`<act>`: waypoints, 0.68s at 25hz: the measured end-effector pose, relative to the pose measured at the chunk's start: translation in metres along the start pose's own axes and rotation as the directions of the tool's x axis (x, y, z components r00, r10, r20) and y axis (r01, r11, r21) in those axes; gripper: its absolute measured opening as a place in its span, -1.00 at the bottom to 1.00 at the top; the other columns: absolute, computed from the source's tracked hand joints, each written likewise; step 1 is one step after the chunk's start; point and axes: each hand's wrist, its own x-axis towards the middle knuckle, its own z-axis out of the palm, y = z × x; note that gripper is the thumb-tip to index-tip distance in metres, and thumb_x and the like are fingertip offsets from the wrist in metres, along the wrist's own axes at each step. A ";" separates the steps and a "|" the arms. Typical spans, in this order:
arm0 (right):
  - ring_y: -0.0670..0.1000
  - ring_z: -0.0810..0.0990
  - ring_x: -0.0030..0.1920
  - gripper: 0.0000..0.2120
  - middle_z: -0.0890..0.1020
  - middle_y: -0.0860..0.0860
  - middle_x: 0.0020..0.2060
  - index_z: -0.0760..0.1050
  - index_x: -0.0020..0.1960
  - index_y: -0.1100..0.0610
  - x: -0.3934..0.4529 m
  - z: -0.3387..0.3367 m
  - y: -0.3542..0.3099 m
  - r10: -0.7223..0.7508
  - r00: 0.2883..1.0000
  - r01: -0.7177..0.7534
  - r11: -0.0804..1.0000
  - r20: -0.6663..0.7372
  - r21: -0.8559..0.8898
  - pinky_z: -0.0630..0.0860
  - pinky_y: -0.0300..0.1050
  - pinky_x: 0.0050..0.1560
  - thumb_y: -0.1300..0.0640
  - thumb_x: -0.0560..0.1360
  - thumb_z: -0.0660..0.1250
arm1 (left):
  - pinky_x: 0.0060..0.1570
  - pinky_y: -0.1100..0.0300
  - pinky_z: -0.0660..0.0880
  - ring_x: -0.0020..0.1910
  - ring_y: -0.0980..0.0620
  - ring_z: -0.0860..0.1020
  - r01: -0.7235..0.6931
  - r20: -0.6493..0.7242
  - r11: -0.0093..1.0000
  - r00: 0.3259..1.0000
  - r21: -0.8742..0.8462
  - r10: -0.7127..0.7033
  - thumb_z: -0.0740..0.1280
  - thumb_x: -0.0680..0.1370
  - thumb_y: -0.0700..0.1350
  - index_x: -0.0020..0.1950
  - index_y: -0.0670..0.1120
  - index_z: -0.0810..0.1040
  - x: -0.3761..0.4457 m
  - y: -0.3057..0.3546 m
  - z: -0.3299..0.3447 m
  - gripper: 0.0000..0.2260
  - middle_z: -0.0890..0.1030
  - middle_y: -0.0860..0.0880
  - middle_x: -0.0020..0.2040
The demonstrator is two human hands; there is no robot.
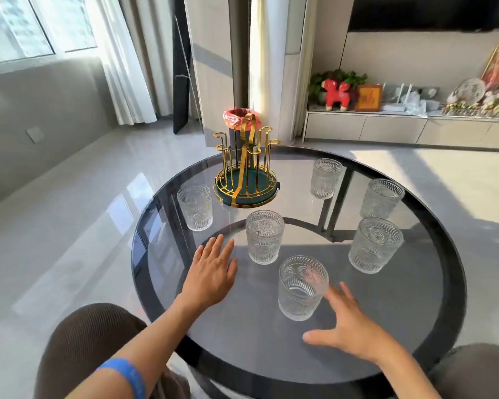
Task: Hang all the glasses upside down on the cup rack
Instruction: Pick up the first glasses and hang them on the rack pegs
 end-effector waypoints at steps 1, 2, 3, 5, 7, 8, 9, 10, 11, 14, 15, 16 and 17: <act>-0.13 -0.23 0.44 -0.06 0.09 -0.43 0.36 0.14 0.47 -0.26 0.000 0.003 -0.007 -0.007 0.998 0.010 0.998 -0.060 0.057 -0.11 -0.03 0.48 -0.17 0.20 0.53 | 0.52 -0.03 -0.08 0.57 -0.07 0.00 0.005 -0.018 1.000 1.000 -0.006 -0.005 -0.06 0.62 0.16 0.56 0.03 0.10 0.000 0.001 -0.001 -0.48 0.10 -0.07 0.60; -0.14 -0.15 0.43 -0.16 0.18 -0.49 0.30 0.25 0.38 -0.31 0.004 0.005 -0.011 0.021 0.990 -0.002 0.992 -0.139 0.129 -0.07 -0.03 0.48 -0.12 0.20 0.56 | 0.52 -0.03 -0.06 0.57 -0.08 0.02 0.009 -0.021 1.000 1.000 -0.006 -0.009 -0.04 0.62 0.15 0.56 0.02 0.12 0.001 0.001 -0.003 -0.49 0.11 -0.08 0.59; -0.14 -0.04 0.43 -0.25 0.28 -0.51 0.23 0.32 0.27 -0.35 0.004 0.007 -0.019 0.008 0.983 0.029 0.980 -0.185 0.195 -0.01 -0.06 0.47 -0.06 0.19 0.59 | 0.52 -0.03 -0.04 0.57 -0.09 0.04 0.015 -0.014 1.000 1.000 0.002 -0.015 -0.01 0.62 0.13 0.55 0.01 0.15 0.001 0.003 -0.006 -0.49 0.13 -0.08 0.59; -0.12 0.32 0.40 -0.34 0.55 -0.36 0.14 0.45 0.15 -0.31 0.007 0.009 -0.028 -0.060 0.975 0.123 0.948 -0.214 0.293 0.23 -0.13 0.43 0.04 0.15 0.62 | 0.47 -0.03 0.17 0.52 -0.11 0.20 0.009 0.016 1.000 1.000 -0.001 -0.009 0.07 0.61 0.07 0.49 -0.01 0.30 0.003 0.009 -0.016 -0.55 0.28 -0.07 0.54; -0.02 0.59 0.20 -0.36 0.68 -0.11 0.08 0.52 0.15 -0.17 0.011 -0.002 -0.036 -0.121 0.965 0.220 0.859 -0.233 0.463 0.46 -0.20 0.23 0.12 0.12 0.61 | 0.16 0.01 0.50 0.28 -0.05 0.51 -0.037 -0.158 0.992 0.987 -0.118 0.018 0.20 0.56 -0.04 0.23 0.01 0.57 0.013 0.018 -0.040 -0.71 0.54 0.03 0.33; 0.04 0.64 0.14 -0.36 0.69 -0.03 0.06 0.53 0.14 -0.13 0.016 -0.010 -0.041 -0.125 0.956 0.259 0.786 -0.266 0.562 0.52 -0.21 0.15 0.13 0.10 0.60 | -0.01 0.06 0.56 0.12 0.00 0.58 -0.069 -0.288 0.978 0.957 -0.199 0.009 0.24 0.54 -0.09 0.09 0.02 0.63 0.023 0.021 -0.054 -0.78 0.61 0.07 0.20; 0.06 0.66 0.09 -0.36 0.71 0.03 0.03 0.55 0.15 -0.11 0.021 -0.020 -0.048 -0.112 0.952 0.275 0.716 -0.284 0.641 0.57 -0.19 0.07 0.12 0.09 0.60 | -0.10 0.12 0.57 0.01 0.04 0.60 -0.115 -0.379 0.955 0.926 -0.274 0.003 0.27 0.52 -0.12 0.01 0.01 0.65 0.032 0.026 -0.071 -0.82 0.64 0.08 0.11; 0.06 0.68 0.05 -0.35 0.72 0.07 0.00 0.56 0.16 -0.09 0.029 -0.029 -0.056 -0.110 0.943 0.306 0.662 -0.315 0.684 0.59 -0.18 0.00 0.11 0.08 0.59 | -0.14 0.17 0.57 -0.06 0.07 0.60 -0.171 -0.448 0.920 0.894 -0.352 -0.005 0.28 0.52 -0.13 -0.02 0.01 0.66 0.043 0.030 -0.088 -0.84 0.65 0.08 0.05; 0.05 0.68 0.02 -0.34 0.72 0.08 -0.02 0.56 0.19 -0.06 0.037 -0.039 -0.066 -0.116 0.929 0.341 0.635 -0.350 0.694 0.60 -0.17 -0.04 0.10 0.09 0.58 | -0.16 0.21 0.57 -0.10 0.09 0.61 -0.215 -0.482 0.877 0.876 -0.430 -0.022 0.29 0.52 -0.14 -0.04 0.00 0.66 0.055 0.033 -0.106 -0.84 0.65 0.08 0.01; 0.04 0.66 0.02 -0.43 0.70 0.02 0.02 0.56 0.20 0.02 0.067 -0.078 -0.106 -0.166 0.866 0.480 0.539 -0.471 0.692 0.60 -0.14 -0.05 0.14 0.19 0.53 | -0.21 0.33 0.56 -0.15 0.18 0.61 -0.267 -0.531 0.785 0.842 -0.559 -0.092 0.29 0.51 -0.23 -0.05 0.00 0.65 0.102 0.032 -0.153 -0.81 0.65 0.10 -0.06; 0.03 0.67 0.00 -0.50 0.69 0.02 0.02 0.56 0.18 0.02 0.080 -0.093 -0.121 -0.156 0.847 0.510 0.513 -0.509 0.691 0.61 -0.13 -0.09 0.13 0.24 0.51 | -0.19 0.32 0.57 -0.13 0.19 0.61 -0.266 -0.530 0.778 0.842 -0.569 -0.099 0.28 0.51 -0.25 -0.04 -0.01 0.65 0.120 0.030 -0.165 -0.80 0.65 0.08 -0.05; 0.01 0.68 -0.02 -0.56 0.68 0.02 0.02 0.57 0.15 -0.01 0.094 -0.107 -0.135 -0.133 0.826 0.533 0.501 -0.547 0.682 0.61 -0.12 -0.14 0.10 0.27 0.50 | -0.13 0.25 0.59 -0.09 0.14 0.62 -0.262 -0.518 0.784 0.851 -0.562 -0.087 0.27 0.50 -0.26 0.00 -0.02 0.63 0.138 0.027 -0.174 -0.79 0.65 0.05 -0.02; -0.02 0.68 -0.04 -0.59 0.68 0.02 0.01 0.57 0.12 -0.05 0.109 -0.120 -0.149 -0.101 0.802 0.541 0.543 -0.589 0.643 0.61 -0.11 -0.17 0.06 0.28 0.51 | -0.05 0.13 0.60 -0.02 0.05 0.62 -0.254 -0.502 0.815 0.864 -0.521 -0.052 0.25 0.50 -0.28 0.06 -0.04 0.62 0.155 0.026 -0.181 -0.75 0.64 0.00 0.05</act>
